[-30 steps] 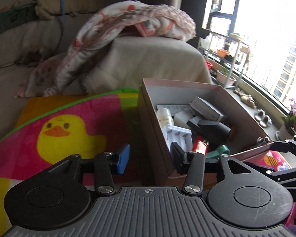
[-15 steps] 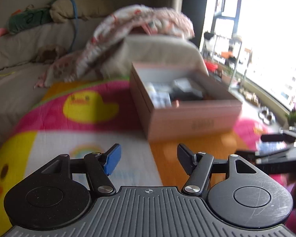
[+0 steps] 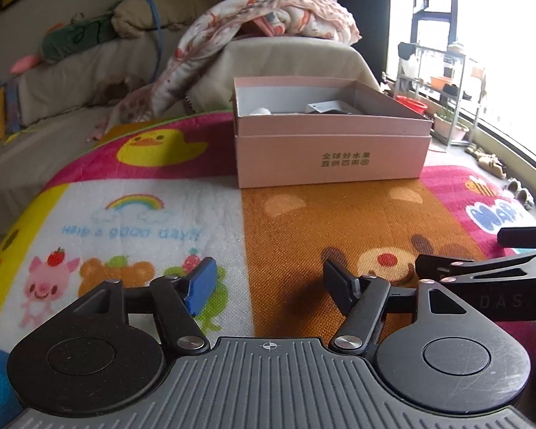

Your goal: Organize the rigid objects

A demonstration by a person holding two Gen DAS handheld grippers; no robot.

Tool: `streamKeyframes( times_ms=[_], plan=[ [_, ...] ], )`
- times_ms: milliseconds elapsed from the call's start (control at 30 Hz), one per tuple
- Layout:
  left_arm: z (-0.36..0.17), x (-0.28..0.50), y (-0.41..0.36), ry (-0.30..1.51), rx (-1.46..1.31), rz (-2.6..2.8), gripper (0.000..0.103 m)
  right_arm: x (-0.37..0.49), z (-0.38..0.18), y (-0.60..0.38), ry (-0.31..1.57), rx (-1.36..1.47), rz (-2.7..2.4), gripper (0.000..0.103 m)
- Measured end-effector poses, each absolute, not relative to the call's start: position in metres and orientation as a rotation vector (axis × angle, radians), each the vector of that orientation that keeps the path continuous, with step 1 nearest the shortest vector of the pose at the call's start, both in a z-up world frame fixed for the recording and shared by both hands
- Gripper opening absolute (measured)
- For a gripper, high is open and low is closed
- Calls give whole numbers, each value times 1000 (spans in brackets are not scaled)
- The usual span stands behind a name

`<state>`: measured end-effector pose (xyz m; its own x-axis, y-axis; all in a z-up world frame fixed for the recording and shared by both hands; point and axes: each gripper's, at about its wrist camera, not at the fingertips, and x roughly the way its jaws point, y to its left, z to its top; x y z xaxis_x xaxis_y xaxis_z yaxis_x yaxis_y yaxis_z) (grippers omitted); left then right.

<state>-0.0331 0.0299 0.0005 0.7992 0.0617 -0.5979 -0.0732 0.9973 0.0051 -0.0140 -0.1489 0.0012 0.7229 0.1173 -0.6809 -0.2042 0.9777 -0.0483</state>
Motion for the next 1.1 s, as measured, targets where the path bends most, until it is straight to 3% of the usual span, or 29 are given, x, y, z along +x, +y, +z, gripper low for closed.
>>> streamKeyframes(
  times_ms=[1100],
  plan=[
    [0,-32,27,641,-30,76,73,-14,-2,-147,714,-93,124,103]
  ],
)
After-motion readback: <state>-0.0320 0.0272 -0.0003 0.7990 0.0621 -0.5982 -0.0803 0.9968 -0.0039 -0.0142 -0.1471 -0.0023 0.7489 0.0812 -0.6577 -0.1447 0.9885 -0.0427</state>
